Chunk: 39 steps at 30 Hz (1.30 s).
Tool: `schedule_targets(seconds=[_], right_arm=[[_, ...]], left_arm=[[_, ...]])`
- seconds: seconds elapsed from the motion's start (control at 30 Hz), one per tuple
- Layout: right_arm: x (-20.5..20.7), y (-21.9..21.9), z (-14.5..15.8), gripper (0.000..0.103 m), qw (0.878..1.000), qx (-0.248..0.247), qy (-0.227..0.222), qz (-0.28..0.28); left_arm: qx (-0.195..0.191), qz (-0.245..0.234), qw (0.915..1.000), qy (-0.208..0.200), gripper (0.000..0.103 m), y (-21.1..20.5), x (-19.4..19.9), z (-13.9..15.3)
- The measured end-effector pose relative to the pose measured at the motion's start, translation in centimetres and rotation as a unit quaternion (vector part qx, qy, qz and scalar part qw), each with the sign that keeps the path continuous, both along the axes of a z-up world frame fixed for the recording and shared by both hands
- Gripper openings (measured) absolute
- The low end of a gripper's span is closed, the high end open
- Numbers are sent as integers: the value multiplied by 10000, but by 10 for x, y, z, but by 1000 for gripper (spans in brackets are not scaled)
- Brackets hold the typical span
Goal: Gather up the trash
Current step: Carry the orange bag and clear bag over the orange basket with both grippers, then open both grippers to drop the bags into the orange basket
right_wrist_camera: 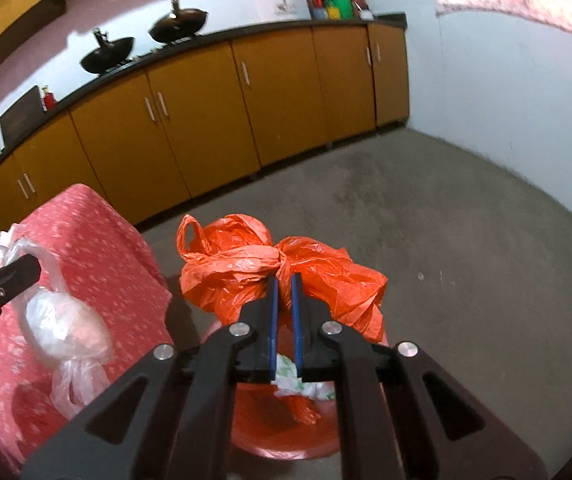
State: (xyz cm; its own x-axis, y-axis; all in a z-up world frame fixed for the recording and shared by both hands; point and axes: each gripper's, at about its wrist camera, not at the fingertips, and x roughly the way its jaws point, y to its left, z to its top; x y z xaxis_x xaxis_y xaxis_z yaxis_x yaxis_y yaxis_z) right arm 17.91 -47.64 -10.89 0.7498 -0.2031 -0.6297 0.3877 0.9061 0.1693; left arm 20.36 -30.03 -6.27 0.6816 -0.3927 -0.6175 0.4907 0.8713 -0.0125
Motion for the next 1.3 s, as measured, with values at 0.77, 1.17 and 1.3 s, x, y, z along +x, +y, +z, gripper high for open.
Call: schedule_targets(seconds=[0.77, 1.17, 1.3], right_arm=[[23, -28, -52, 16, 9979, 546, 338, -35], [36, -28, -55, 19, 9964, 538, 658, -18], [39, -26, -58, 20, 9958, 476, 789, -8]], left_arm=[[203, -109, 9979, 607, 7, -48, 26, -46], [91, 38, 9976, 686, 25, -41, 35, -46], [60, -11, 9974, 718, 25, -43, 35, -46]])
